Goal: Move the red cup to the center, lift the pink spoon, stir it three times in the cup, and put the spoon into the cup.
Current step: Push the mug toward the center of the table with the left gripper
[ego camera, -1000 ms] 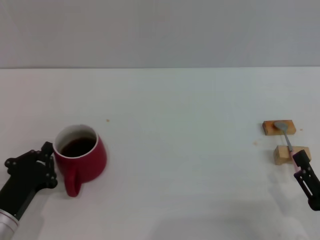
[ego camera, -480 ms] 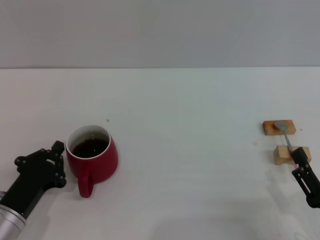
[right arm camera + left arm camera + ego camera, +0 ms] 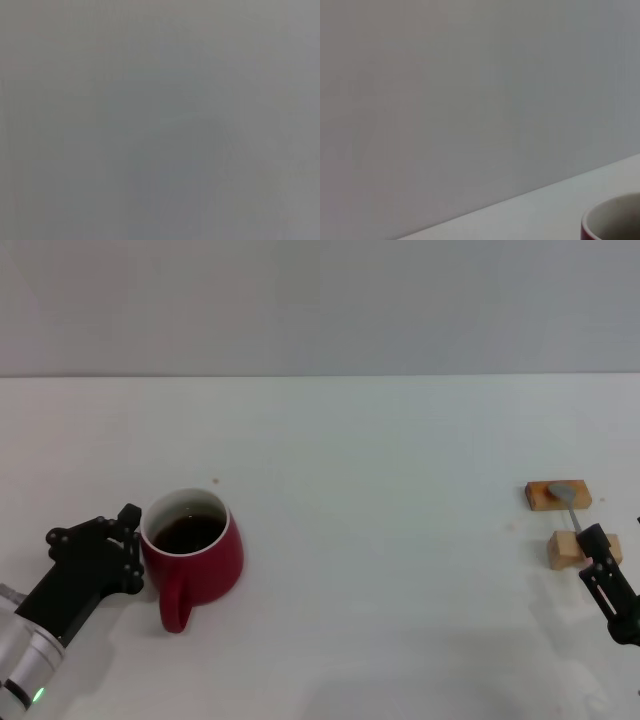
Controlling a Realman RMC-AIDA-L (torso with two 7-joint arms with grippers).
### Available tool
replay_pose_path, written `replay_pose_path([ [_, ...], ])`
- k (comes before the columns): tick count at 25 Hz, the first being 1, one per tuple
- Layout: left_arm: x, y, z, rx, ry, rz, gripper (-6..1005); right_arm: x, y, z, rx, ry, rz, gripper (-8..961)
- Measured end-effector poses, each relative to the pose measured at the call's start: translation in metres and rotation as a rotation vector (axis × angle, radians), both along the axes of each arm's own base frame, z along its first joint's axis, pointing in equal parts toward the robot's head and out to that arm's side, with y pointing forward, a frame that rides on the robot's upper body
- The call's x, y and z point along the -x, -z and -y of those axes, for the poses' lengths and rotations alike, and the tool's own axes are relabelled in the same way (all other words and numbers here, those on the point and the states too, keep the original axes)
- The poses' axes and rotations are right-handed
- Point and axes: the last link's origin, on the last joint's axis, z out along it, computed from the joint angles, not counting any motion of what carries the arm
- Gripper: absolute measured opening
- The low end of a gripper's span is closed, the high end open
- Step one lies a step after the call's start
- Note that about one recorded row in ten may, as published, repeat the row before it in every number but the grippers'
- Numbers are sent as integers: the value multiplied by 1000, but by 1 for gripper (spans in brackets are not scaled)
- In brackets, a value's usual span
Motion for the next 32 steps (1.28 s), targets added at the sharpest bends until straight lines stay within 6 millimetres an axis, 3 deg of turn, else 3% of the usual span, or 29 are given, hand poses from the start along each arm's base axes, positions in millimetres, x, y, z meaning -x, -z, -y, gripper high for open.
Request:
replay_pose_path([
  [20,-26,24,2,92,82,48,2,6,2,-9,2,-19,-12,750],
  [26,-12,9,-4,53,56,-4,4,7,2,-9,4,-18,-16,750],
  [32,-11,7,-13,55,57,-37,7,8,3,-8,6,-16,-25,750],
])
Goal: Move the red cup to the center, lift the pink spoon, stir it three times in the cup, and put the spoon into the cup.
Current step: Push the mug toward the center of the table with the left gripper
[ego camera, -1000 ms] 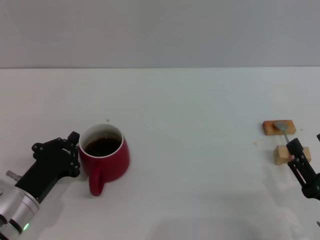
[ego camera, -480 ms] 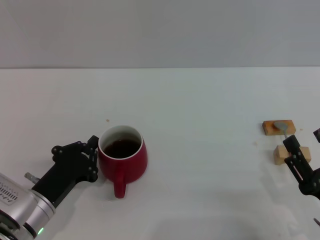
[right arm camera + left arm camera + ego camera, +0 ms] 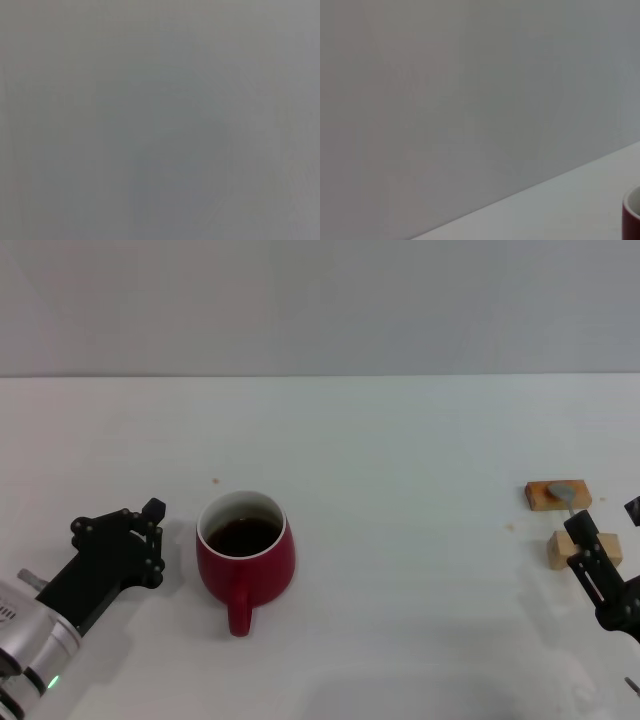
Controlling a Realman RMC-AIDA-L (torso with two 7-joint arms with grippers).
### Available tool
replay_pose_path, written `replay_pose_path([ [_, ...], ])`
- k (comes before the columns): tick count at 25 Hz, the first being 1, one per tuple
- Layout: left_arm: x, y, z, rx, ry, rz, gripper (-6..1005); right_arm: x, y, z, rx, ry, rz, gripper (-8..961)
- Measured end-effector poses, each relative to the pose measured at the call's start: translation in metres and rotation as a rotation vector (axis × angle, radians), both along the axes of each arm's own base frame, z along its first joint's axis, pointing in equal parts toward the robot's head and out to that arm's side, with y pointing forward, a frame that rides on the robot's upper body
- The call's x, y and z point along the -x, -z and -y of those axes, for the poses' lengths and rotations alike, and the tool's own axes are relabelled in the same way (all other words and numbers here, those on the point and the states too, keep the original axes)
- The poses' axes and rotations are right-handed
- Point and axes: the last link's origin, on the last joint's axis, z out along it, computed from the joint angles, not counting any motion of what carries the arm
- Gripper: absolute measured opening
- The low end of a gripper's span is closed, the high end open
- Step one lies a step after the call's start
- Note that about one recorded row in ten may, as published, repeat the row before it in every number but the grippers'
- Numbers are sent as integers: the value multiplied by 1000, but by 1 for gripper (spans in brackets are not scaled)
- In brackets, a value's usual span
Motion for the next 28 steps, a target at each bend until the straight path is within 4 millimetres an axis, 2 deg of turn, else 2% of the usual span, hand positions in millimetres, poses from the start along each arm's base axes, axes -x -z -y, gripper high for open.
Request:
replay_pose_path([
  [24,-35,36,6,132,79,68,17,7,2,-6,9,-26,-14,750],
  [28,-36,37,6,136,82,66,18,8,2,-7,7,-27,-14,750],
])
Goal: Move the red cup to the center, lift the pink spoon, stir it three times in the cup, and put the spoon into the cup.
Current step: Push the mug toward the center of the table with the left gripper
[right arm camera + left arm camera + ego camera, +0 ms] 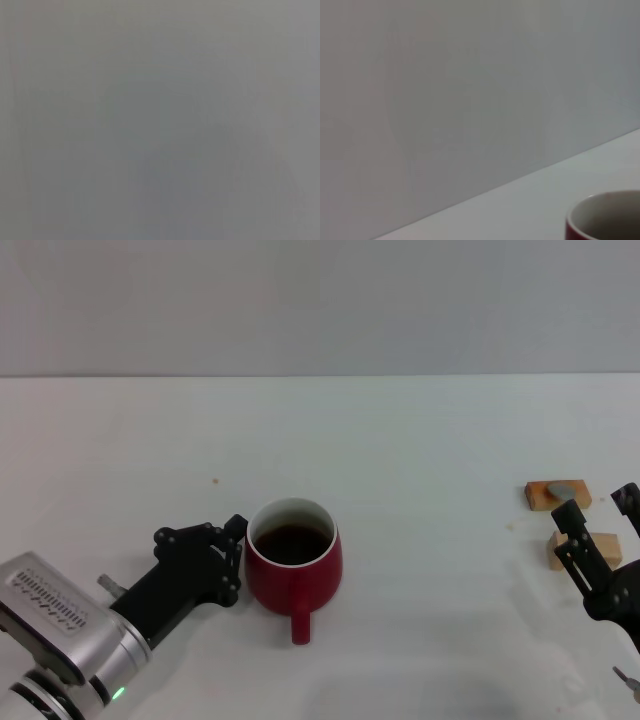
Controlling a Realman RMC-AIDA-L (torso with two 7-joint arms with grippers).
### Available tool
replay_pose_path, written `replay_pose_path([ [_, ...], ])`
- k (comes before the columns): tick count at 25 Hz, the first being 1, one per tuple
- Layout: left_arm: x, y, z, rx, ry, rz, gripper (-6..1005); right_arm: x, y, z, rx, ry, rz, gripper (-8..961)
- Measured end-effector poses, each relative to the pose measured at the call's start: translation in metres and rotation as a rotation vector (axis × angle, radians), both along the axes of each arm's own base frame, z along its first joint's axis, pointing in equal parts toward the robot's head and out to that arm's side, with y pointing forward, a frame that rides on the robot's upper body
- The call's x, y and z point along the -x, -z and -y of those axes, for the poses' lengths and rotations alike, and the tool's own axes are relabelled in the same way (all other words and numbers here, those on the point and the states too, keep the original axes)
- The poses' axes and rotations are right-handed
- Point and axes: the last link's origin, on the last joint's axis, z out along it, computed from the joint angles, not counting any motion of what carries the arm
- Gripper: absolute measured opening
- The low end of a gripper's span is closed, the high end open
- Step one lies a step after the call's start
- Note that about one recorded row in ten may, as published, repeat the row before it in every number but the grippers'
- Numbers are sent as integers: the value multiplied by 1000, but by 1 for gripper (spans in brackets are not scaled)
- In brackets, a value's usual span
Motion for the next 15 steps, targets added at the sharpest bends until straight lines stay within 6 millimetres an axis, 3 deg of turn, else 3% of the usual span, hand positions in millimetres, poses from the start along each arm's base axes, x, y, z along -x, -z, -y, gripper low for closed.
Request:
replay_pose_path([
  [6,19,-20,-12,-74,-49,-47,21,-2,-1,1,-4,10,0,751],
  [15,10,-13,-15,-49,-32,-42,25,-2,-1,2,-5,12,1,751],
])
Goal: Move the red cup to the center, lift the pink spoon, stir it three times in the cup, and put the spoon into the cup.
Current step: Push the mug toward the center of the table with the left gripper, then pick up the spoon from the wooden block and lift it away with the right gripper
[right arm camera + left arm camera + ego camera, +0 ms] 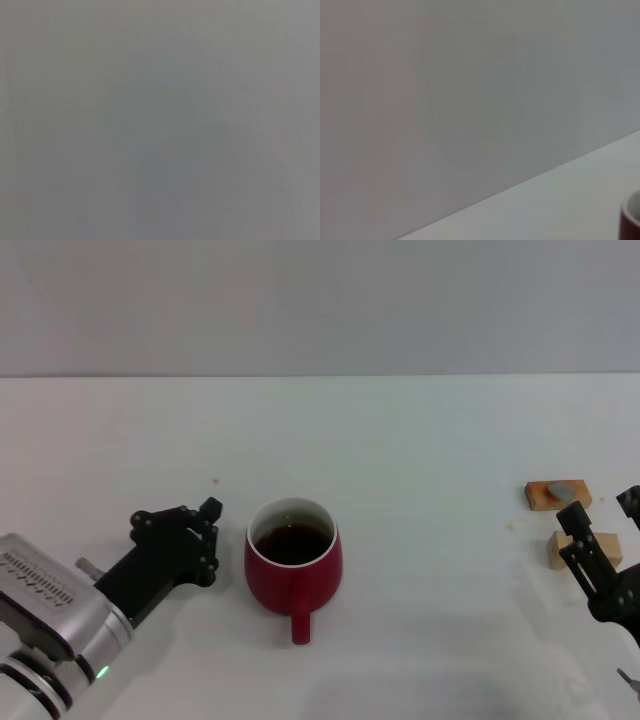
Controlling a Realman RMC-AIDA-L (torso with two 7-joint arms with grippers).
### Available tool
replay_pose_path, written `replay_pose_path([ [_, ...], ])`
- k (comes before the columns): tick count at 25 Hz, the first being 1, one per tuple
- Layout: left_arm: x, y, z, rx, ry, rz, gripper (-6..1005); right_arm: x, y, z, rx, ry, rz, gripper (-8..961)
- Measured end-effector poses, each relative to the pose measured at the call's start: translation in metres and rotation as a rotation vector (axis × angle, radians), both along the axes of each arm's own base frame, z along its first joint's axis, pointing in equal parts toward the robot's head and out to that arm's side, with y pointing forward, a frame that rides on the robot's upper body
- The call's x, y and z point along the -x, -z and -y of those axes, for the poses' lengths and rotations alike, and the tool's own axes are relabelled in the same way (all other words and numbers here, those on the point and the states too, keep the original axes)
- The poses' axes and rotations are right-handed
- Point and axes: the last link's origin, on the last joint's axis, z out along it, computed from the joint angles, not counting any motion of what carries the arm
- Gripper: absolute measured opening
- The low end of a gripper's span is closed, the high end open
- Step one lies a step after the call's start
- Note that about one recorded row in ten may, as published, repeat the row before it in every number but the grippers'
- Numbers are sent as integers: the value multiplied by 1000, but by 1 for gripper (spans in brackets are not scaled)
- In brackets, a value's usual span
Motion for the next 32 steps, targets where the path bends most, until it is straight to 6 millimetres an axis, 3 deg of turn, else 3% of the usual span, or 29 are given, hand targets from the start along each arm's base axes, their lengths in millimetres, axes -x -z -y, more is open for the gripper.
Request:
replay_pose_path([
  [17,-26,27,16,104,62,65,32,0,1,1,9,-6,2,750],
  [26,-29,31,20,123,71,68,35,0,2,4,14,-2,-3,750],
  [32,8,-7,22,-81,-79,117,38,-2,1,9,9,11,-6,750],
])
